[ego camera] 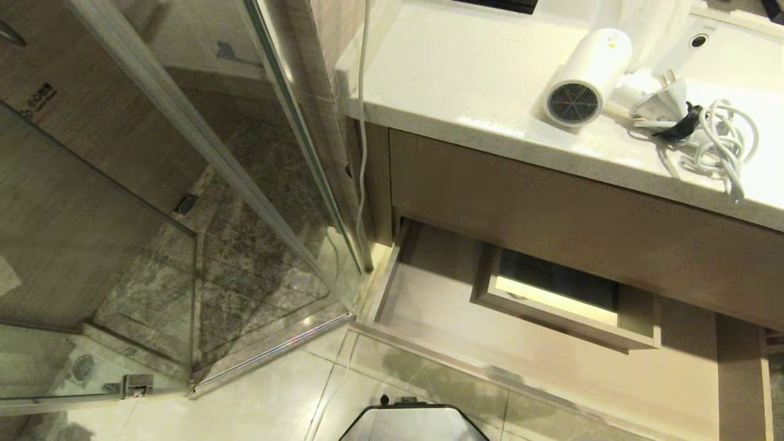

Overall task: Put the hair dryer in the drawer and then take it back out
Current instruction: Pick up the hairdryer

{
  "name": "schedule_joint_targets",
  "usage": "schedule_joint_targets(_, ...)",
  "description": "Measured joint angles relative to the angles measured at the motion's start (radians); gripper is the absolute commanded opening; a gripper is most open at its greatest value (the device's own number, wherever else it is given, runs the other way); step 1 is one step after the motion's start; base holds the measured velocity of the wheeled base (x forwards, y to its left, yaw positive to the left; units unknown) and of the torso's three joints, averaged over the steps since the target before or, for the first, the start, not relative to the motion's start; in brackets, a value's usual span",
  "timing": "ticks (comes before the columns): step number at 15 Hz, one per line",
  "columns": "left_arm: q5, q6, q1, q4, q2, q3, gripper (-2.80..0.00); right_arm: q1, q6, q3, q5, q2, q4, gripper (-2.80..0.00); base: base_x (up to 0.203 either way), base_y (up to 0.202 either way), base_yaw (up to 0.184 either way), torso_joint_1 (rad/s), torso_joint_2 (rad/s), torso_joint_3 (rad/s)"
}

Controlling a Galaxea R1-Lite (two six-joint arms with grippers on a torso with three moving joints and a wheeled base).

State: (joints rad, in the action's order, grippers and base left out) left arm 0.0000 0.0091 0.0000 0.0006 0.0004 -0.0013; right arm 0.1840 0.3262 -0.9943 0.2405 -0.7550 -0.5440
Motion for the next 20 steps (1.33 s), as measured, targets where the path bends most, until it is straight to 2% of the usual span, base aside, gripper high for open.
schedule_joint_targets(7,0.000,0.000,0.000,0.002,0.000,0.000,-2.80,0.002,0.013,-0.004,-0.002,-0.027,0.001,-2.80,0.000,0.000,0.000,0.003,0.00,-0.002)
schedule_joint_targets(9,0.000,0.000,0.000,0.002,0.000,0.000,-2.80,0.001,0.064,-0.007,0.000,-0.029,0.008,-2.80,0.000,0.000,0.000,0.052,0.00,0.058)
schedule_joint_targets(13,0.000,0.000,0.000,0.002,0.000,0.000,-2.80,0.001,0.109,-0.030,0.084,-0.043,0.049,-2.80,0.000,0.000,0.000,0.220,0.03,0.244)
schedule_joint_targets(20,0.000,0.000,0.000,0.002,0.000,0.000,-2.80,0.000,0.121,-0.043,0.091,-0.052,0.063,-2.80,0.000,0.000,0.000,0.294,-0.02,0.267)
